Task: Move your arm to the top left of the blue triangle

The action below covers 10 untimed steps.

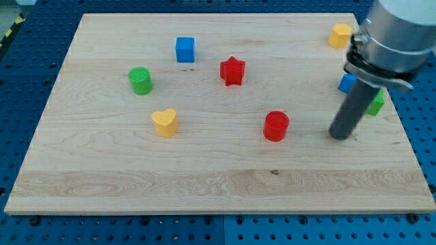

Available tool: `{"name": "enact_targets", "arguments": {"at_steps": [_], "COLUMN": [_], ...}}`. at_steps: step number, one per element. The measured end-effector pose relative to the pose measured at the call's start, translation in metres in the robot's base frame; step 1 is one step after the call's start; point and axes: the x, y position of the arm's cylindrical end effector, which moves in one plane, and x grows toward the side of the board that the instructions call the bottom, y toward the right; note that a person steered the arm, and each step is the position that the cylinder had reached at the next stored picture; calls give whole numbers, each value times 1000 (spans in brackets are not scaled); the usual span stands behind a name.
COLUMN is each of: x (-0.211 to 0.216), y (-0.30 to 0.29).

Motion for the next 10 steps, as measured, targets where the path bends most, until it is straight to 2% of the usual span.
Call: {"name": "enact_targets", "arguments": {"at_steps": [3,9,10], "x": [-63,-88,-104], "y": [-33,-25,-26]}}
